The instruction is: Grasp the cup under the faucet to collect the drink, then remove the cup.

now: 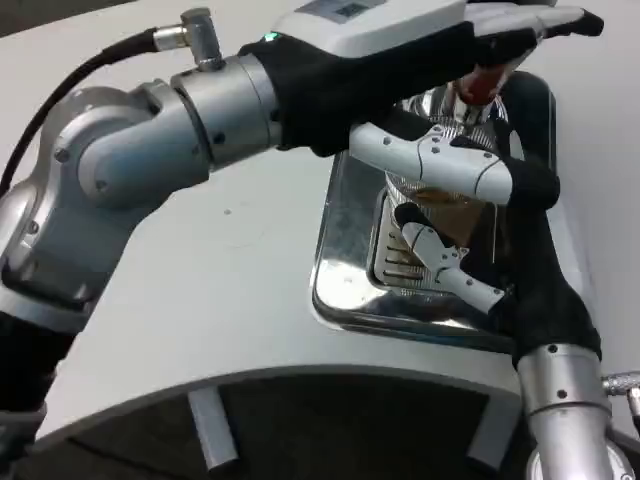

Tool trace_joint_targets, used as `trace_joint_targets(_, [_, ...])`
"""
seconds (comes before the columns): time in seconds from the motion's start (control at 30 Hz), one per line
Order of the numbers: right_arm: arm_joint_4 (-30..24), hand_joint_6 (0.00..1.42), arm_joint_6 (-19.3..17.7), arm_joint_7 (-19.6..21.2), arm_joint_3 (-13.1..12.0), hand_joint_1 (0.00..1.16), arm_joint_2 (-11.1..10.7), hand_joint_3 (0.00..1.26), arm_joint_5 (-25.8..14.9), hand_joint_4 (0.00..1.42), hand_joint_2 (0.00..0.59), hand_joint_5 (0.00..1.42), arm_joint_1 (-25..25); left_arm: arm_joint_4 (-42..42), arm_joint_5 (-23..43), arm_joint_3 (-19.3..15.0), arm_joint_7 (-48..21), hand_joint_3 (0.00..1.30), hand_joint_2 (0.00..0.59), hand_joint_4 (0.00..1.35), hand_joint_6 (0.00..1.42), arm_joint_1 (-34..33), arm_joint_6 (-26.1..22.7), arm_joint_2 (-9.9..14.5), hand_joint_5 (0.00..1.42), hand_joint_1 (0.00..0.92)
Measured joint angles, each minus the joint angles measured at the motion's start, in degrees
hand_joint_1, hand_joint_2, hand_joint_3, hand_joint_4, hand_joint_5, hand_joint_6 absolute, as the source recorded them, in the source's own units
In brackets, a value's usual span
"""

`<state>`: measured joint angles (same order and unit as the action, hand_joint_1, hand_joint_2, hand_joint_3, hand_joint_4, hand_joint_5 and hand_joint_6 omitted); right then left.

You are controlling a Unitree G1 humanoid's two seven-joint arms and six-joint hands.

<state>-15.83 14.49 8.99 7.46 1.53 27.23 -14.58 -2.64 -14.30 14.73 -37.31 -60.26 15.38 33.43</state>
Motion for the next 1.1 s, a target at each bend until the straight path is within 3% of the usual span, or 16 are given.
trace_joint_targets(1.1, [1.26, 0.0, 1.1, 1.99, 0.71, 0.65, 0.69, 0.0, 0.15, 0.0, 0.261, 0.0, -1.21, 1.55, -2.0, 0.27, -0.55, 0.1, 0.069, 0.0, 0.18, -0.17, 1.13, 1.04, 0.05, 0.0])
